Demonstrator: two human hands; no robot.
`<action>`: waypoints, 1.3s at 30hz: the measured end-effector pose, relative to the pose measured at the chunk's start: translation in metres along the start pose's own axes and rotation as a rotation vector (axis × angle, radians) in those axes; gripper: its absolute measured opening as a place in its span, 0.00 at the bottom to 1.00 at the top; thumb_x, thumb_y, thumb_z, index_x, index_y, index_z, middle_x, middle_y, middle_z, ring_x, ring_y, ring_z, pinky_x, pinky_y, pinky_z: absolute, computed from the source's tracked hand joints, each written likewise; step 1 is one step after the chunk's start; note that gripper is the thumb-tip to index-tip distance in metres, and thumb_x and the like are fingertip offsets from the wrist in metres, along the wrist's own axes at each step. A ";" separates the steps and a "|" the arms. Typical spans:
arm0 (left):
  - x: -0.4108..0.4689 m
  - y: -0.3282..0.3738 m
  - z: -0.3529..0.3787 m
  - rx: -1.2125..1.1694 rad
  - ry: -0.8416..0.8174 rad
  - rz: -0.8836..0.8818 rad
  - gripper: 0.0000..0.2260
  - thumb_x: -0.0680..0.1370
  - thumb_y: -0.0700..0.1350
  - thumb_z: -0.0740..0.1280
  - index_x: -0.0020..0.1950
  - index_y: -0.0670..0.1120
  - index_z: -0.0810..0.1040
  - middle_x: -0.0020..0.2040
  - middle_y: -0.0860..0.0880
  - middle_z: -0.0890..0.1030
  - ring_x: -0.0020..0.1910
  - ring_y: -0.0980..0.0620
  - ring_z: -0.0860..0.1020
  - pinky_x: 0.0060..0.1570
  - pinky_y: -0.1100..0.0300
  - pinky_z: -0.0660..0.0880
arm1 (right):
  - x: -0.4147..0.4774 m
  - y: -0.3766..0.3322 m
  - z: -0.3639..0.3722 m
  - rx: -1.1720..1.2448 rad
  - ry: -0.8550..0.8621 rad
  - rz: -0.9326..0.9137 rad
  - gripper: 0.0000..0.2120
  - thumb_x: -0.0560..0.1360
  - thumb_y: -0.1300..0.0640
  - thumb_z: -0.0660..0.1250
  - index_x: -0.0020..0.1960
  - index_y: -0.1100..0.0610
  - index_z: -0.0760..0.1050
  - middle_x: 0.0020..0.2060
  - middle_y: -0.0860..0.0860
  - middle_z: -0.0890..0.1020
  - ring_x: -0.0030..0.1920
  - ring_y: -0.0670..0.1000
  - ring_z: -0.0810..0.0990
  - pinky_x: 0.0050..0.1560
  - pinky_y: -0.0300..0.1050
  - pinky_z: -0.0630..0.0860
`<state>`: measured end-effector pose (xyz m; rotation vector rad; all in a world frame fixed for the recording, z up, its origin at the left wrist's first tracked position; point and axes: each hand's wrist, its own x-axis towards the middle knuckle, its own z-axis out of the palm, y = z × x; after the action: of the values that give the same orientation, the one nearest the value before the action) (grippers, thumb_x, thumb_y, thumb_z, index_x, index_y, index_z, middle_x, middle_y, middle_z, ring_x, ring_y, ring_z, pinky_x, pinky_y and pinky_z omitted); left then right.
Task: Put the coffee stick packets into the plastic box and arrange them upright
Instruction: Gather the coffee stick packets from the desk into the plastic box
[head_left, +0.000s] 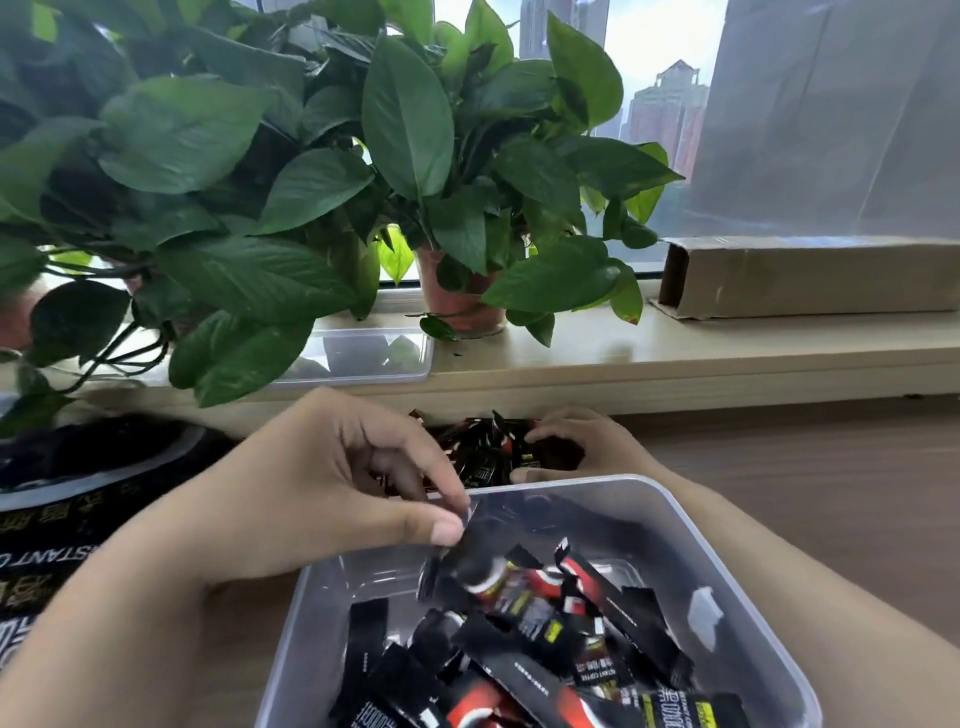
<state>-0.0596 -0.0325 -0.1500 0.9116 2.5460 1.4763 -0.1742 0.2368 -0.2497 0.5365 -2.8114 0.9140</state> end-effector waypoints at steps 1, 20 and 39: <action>0.002 -0.005 -0.001 0.016 0.072 0.010 0.08 0.69 0.52 0.79 0.42 0.49 0.87 0.36 0.45 0.86 0.32 0.48 0.82 0.35 0.58 0.78 | 0.001 -0.003 0.001 -0.015 0.007 0.017 0.26 0.64 0.34 0.75 0.57 0.45 0.82 0.57 0.44 0.78 0.62 0.47 0.74 0.69 0.50 0.68; 0.020 -0.098 -0.014 0.658 0.287 -0.411 0.09 0.69 0.52 0.73 0.48 0.58 0.85 0.43 0.56 0.85 0.47 0.53 0.82 0.48 0.55 0.79 | -0.009 0.002 -0.015 0.317 0.062 0.085 0.10 0.68 0.65 0.77 0.43 0.51 0.85 0.32 0.49 0.85 0.31 0.41 0.76 0.37 0.31 0.70; 0.020 -0.068 -0.014 0.495 0.567 -0.251 0.07 0.74 0.46 0.75 0.37 0.53 0.83 0.23 0.52 0.76 0.22 0.57 0.69 0.24 0.67 0.64 | -0.028 -0.005 -0.054 -0.108 -0.135 0.289 0.13 0.64 0.48 0.80 0.42 0.53 0.83 0.34 0.47 0.83 0.33 0.45 0.78 0.32 0.34 0.70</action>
<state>-0.1126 -0.0579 -0.1930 0.1714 3.3689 1.1711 -0.1455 0.2731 -0.2103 0.1862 -3.0956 0.7907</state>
